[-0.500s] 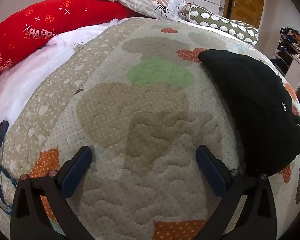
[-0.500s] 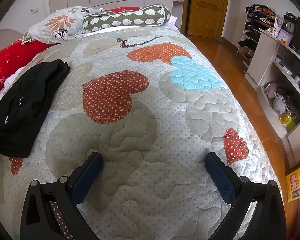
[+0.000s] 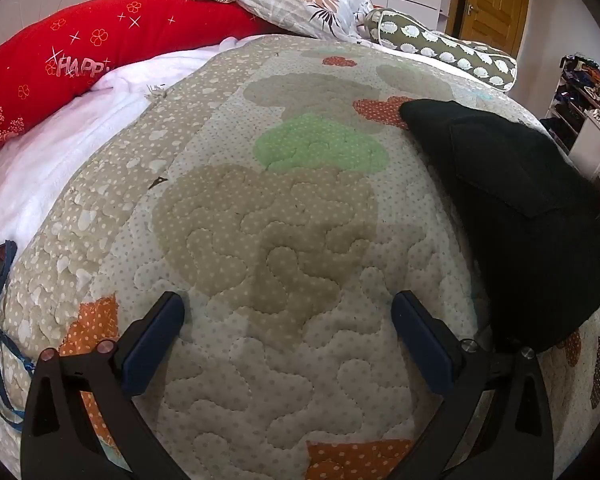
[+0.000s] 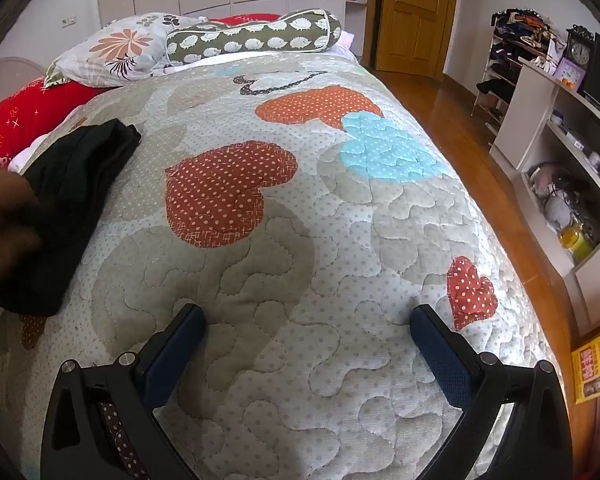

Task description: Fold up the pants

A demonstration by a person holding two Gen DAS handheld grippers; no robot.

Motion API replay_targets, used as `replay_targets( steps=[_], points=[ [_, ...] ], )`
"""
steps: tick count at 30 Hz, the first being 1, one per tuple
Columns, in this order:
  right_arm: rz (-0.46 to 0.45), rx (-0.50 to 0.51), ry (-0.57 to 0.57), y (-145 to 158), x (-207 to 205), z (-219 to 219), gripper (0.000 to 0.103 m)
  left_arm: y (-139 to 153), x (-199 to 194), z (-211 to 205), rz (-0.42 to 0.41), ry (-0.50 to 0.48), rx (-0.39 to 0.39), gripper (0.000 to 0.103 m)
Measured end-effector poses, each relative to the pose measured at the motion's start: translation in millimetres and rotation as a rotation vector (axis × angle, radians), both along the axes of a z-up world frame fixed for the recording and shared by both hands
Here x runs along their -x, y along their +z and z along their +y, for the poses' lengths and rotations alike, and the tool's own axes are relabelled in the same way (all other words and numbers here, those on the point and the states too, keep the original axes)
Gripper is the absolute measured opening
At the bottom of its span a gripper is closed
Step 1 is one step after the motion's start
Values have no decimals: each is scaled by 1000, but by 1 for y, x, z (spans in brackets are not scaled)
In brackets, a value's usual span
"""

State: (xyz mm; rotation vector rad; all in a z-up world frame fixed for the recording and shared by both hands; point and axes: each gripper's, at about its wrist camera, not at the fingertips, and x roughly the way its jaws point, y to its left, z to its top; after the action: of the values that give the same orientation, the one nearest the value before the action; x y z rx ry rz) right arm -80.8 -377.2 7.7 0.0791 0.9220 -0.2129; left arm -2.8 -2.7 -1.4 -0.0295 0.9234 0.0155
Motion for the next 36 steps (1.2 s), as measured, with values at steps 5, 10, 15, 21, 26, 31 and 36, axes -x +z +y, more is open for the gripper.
replay_targets(
  steps=[5,10,15,21,26,31,36],
  points=[
    [0,0,0,0,0,0,103,0,0,0,0,0,-1,103],
    [0,0,0,0,0,1,103,0,0,0,0,0,-1,103],
    [0,0,0,0,0,1,103,0,0,0,0,-1,-1,103],
    [1,0,0,-1,0,1,103,0,0,0,0,-1,-1,103],
    [0,0,0,-1,0,1,103,0,0,0,0,-1,-1,103],
    [0,-1,0,0,1,0,103,0,2,-1,0,-1,-2,103],
    [0,-1,0,0,3,0,103,0,3,-1,0,-1,-3,103]
  ],
)
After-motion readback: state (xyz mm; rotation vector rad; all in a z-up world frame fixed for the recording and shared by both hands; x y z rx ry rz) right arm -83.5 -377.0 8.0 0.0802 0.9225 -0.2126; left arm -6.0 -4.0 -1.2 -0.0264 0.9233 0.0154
